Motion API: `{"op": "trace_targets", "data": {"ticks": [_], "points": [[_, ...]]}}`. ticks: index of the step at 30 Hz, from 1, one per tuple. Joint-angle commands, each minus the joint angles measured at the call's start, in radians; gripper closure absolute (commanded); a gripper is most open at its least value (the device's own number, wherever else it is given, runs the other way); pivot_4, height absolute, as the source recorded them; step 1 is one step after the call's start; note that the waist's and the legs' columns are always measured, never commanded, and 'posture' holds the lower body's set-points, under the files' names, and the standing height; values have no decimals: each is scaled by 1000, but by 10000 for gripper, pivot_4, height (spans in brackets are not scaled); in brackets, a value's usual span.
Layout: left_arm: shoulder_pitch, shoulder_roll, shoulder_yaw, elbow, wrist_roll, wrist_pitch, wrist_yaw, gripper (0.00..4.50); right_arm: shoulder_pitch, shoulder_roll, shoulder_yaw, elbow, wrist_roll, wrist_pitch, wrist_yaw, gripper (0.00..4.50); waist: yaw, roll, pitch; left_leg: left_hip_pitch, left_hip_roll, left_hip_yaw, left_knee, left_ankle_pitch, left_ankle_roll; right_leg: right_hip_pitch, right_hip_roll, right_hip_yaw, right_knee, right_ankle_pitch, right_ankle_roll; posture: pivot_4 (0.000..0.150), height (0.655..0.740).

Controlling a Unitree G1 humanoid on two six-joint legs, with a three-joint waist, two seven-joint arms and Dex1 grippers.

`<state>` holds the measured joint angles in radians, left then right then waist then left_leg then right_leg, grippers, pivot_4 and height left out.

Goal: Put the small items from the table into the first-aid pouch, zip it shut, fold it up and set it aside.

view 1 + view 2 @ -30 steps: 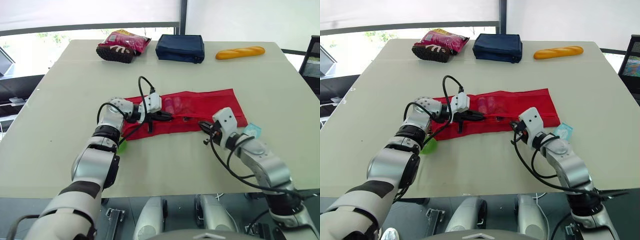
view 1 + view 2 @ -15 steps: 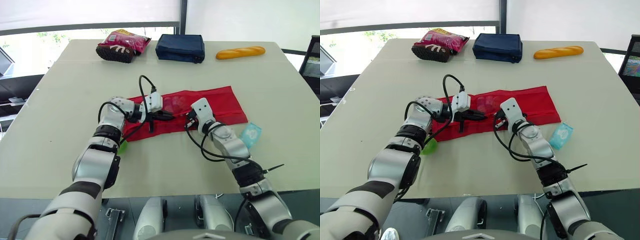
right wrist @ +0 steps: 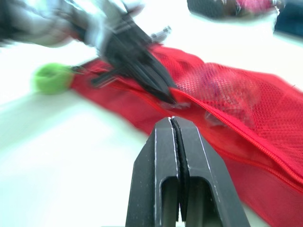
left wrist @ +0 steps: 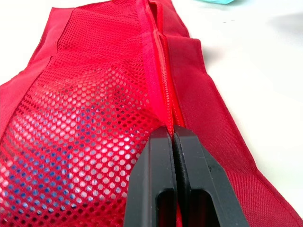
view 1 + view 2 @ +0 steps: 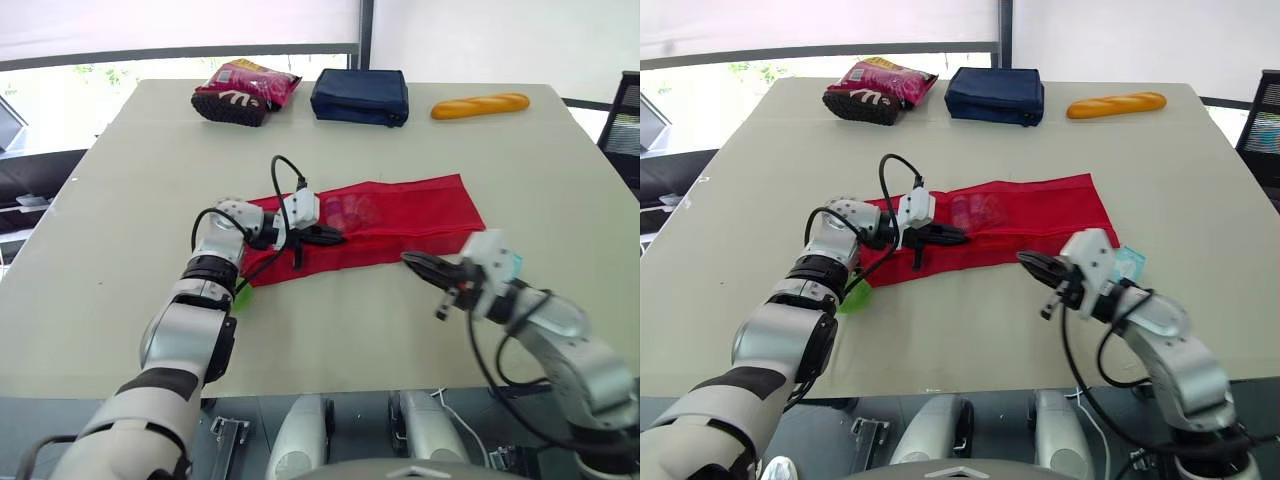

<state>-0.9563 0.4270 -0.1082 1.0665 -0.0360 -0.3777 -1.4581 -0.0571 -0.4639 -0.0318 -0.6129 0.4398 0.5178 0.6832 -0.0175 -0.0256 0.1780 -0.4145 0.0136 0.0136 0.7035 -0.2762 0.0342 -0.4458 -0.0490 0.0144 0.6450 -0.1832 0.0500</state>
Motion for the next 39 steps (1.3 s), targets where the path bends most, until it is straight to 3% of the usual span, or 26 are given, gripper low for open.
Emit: {"op": "trace_targets", "data": {"ticks": [1, 4, 11, 14, 17, 19, 20, 23, 29, 34, 37, 39], "points": [[29, -1, 9, -70, -55, -8, -116, 45000, 117, -54, -247, -75, 139, -16, 38, 44834, 6, 0, 0, 0, 0, 0, 0, 0, 0, 0, 0, 0, 0, 0, 0, 1500, 7134], [57, 14, -18, -118, -102, 8, -156, 45000, 241, -99, -432, -81, 210, -28, 86, 44834, 6, 0, 0, 0, 0, -1, 0, 0, 0, 1, 0, 0, 0, 0, 0, 1500, 7134], [49, 69, -49, -109, -126, 9, -156, 45000, 437, -139, -637, -125, 293, -29, 147, 44834, 4, 0, 0, 1, 0, 0, 0, 0, 0, 1, 0, 1, 0, 0, 0, 1500, 7134], [14, 91, -27, -83, -127, 31, -150, 36992, 467, -149, -682, -145, 306, -39, 130, 45000, 6, 0, 0, 1, 2, 1, 0, 0, 0, 1, 1, 1, 0, -2, 4, 1500, 7134], [18, 124, -37, -126, -171, 58, -156, 23045, 478, -162, -702, -169, 342, -27, 108, 45000, 5, 0, 0, 1, 2, 0, 0, 0, 0, 0, 1, 1, 0, -2, 3, 1500, 7134], [46, 176, -87, -224, -232, 118, -156, 15257, 491, -171, -719, -185, 367, -23, 99, 45000, 5, 0, 0, 1, 2, 1, 0, 0, 0, 0, 1, 1, 0, -2, 3, 1500, 7134], [60, 202, -109, -282, -269, 161, -156, 13677, 497, -174, -726, -190, 378, -22, 96, 45000, 5, 0, 0, 0, 2, 1, 0, 0, 0, 0, 1, 1, 0, -2, 3, 1500, 7134], [83, 216, -99, -409, -308, 241, -156, 513, 513, -185, -744, -198, 403, -25, 89, 45000, 10, 0, 0, 1, 5, 1, 0, 0, 0, 1, 1, 1, 0, -2, 3, 1500, 7134], [148, 101, -116, -703, -247, 406, 74, 513, 531, -217, -751, -194, 397, -46, 101, 45000, 32, 0, -1, 0, 4, 1, 1, 0, 0, 1, 1, 2, 0, -2, 3, 1500, 7134], [191, -55, -179, -845, -162, 547, 286, 0, 538, -218, -776, -176, 349, -87, 92, 21353, 32, 0, -1, 0, -1, 0, 1, 0, 0, 2, 1, 4, 0, -2, 4, 1500, 7134], [148, -139, -209, -749, -85, 552, 400, 0, 577, -198, -800, -187, 351, -96, 93, 5425, 30, 0, -1, 1, 0, 0, 1, 0, 0, 2, 2, 4, 0, -3, 4, 1500, 7134], [107, -187, -206, -667, -61, 558, 454, 0, 605, -189, -811, -194, 340, -106, 98, 125, 32, 0, -1, 1, 0, 0, 1, 0, 0, 2, 2, 4, 0, -3, 4, 1500, 7134]]}}
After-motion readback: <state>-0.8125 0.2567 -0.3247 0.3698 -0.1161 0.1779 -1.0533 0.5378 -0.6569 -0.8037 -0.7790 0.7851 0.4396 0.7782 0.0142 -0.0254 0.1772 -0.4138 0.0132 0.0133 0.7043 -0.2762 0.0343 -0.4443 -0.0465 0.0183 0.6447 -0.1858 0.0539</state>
